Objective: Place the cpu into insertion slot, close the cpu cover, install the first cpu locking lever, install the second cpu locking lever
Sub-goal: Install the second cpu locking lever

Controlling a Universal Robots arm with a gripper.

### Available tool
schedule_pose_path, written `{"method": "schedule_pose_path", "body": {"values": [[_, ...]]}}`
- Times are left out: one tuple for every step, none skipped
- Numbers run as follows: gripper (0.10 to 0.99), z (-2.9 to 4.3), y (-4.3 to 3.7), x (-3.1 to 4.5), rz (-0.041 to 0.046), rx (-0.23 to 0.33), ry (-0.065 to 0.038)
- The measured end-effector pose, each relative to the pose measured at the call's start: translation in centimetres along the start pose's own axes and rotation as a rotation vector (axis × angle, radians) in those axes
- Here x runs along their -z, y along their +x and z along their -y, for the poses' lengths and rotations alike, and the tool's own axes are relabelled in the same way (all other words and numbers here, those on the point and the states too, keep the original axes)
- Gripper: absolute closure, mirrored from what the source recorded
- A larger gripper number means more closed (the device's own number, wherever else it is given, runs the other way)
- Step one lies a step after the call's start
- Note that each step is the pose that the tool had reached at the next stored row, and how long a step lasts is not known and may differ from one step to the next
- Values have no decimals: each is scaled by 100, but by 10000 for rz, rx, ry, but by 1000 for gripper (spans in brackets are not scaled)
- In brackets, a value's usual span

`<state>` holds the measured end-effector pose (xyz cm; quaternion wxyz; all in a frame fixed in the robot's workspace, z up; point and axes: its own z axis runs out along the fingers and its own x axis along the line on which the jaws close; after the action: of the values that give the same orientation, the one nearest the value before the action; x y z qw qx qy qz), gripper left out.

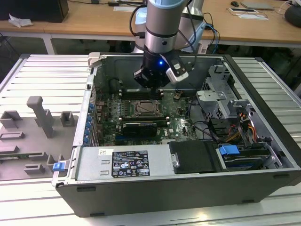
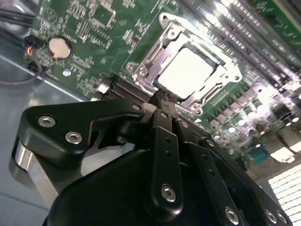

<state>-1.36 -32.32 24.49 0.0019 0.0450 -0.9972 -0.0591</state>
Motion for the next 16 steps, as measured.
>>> {"method": "schedule_pose_path", "body": {"values": [[980, 34, 3, 4, 0, 0, -3], [980, 98, 9, 12, 1, 1, -12], [980, 129, 12, 16, 0, 1, -15], [980, 166, 15, 19, 2, 1, -23], [980, 246, 22, 28, 3, 1, -39], [980, 312, 28, 33, 0, 1, -53], [980, 341, 31, 29, -31, -3, -64], [980, 357, 32, 25, -58, -6, -73], [980, 371, 33, 22, -68, -7, -79], [980, 396, 35, 18, -69, -7, -96], [980, 417, 37, 16, -68, -7, -112], [980, 469, 42, 14, -64, -8, -154], [980, 506, 47, 15, -62, -6, -188], [980, 543, 67, 15, -56, -8, -237], [980, 551, 85, 15, -56, -7, -250], [980, 557, 108, 14, -54, -6, -265]]}}
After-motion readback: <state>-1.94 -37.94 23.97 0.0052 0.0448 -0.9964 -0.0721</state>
